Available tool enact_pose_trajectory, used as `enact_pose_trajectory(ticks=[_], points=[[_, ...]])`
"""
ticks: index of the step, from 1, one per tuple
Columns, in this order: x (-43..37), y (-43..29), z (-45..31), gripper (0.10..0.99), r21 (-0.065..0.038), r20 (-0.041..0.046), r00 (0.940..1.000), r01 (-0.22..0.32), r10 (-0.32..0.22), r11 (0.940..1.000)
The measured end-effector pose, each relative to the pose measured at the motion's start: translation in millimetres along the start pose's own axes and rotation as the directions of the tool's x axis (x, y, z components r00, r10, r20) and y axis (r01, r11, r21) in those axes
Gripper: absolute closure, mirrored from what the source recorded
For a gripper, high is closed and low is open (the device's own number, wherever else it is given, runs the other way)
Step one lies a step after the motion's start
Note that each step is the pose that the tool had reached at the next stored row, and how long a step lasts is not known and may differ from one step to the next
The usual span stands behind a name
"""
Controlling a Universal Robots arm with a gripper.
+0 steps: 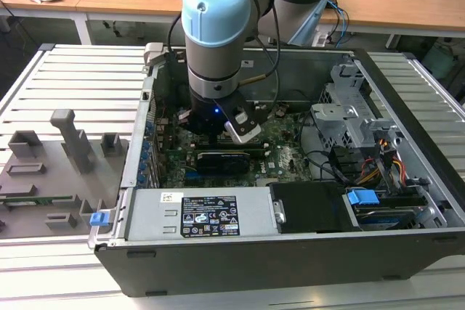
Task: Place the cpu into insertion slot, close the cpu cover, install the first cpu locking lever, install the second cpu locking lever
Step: 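Install the second cpu locking lever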
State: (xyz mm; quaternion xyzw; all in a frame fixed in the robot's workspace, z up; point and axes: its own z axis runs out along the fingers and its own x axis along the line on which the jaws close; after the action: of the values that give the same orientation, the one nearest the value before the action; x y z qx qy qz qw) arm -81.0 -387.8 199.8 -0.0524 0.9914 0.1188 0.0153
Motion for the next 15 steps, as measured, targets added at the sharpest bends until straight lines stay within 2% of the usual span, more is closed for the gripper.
enact_pose_trajectory(ticks=[6, 9, 15], points=[[0.4, 0.1, 1.4, 0.976, -0.005, 0.0005, 1.0000, 0.000, 0.000, 1.0000], [-0.1, 2.6, -8.8, 0.976, -0.004, 0.0004, 1.0000, 0.000, 0.000, 1.0000], [-0.4, 4.7, -17.2, 0.976, -0.004, 0.0004, 1.0000, 0.000, 0.000, 1.0000]])
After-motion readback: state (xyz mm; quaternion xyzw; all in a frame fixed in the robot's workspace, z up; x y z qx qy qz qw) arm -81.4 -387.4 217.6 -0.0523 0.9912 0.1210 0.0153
